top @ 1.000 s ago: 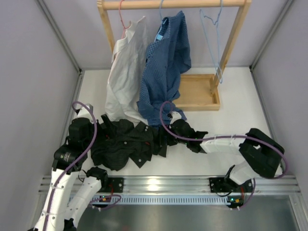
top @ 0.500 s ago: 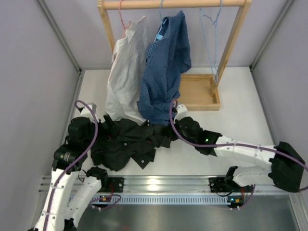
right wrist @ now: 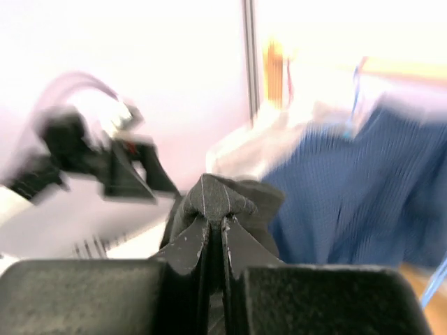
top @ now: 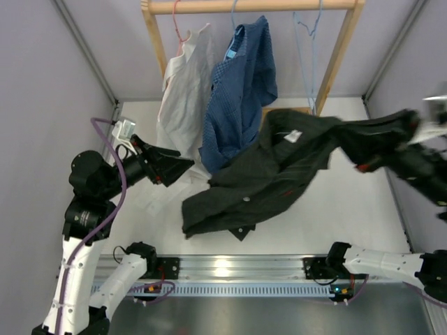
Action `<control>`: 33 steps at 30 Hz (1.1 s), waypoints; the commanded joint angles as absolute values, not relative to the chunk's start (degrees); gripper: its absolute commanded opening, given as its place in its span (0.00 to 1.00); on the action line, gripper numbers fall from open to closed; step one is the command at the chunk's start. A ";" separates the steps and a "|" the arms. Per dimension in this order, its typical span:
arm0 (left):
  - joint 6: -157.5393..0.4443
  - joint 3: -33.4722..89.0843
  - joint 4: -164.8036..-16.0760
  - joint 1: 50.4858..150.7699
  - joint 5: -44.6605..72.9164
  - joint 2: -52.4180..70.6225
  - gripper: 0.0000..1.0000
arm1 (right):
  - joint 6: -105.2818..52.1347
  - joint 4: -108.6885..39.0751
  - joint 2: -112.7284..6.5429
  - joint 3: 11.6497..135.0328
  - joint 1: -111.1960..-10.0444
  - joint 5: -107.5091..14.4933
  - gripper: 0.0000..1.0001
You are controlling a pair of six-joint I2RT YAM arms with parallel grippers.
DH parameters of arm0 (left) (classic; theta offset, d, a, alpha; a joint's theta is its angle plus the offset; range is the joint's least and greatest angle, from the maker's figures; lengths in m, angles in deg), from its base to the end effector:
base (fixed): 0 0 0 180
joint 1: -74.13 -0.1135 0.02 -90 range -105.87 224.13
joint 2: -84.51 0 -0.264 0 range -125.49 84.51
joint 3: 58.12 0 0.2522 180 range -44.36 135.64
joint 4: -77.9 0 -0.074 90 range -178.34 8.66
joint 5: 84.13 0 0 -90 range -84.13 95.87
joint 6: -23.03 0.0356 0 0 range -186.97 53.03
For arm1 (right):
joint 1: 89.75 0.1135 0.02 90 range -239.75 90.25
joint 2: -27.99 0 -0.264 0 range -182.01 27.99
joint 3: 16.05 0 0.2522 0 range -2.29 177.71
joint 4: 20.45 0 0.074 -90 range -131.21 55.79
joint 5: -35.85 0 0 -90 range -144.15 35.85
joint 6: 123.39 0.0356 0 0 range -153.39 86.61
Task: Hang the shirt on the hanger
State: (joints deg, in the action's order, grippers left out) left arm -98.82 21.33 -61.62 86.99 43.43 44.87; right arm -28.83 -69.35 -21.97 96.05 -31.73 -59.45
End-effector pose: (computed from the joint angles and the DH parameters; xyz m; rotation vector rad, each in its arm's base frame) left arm 0.1050 -0.0462 0.4422 0.2679 1.6757 -1.1106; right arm 0.0423 0.0615 0.5637 -0.5527 1.2781 0.8566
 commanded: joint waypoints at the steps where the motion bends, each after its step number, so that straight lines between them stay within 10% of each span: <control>1: -105.28 23.22 -73.47 87.22 47.97 42.41 0.88 | -34.62 -86.83 -28.50 114.05 -31.04 -55.20 0.00; 8: -107.84 16.12 -77.35 95.20 40.51 39.52 0.87 | -26.98 -87.49 -18.53 82.04 -31.12 -62.85 0.00; 16: -102.11 11.98 -79.79 136.93 -0.06 25.19 0.88 | -16.97 -82.55 -3.06 59.76 -31.04 -73.02 0.00; 33: -115.57 3.09 -110.13 137.94 9.21 6.56 0.74 | -16.69 -80.35 3.12 58.97 -31.12 -74.54 0.00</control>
State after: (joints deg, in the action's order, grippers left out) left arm -113.27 3.43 -98.42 137.72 5.00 9.16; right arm -16.74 -84.62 2.84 58.04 -31.71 -73.83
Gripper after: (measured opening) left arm 0.788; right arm 0.015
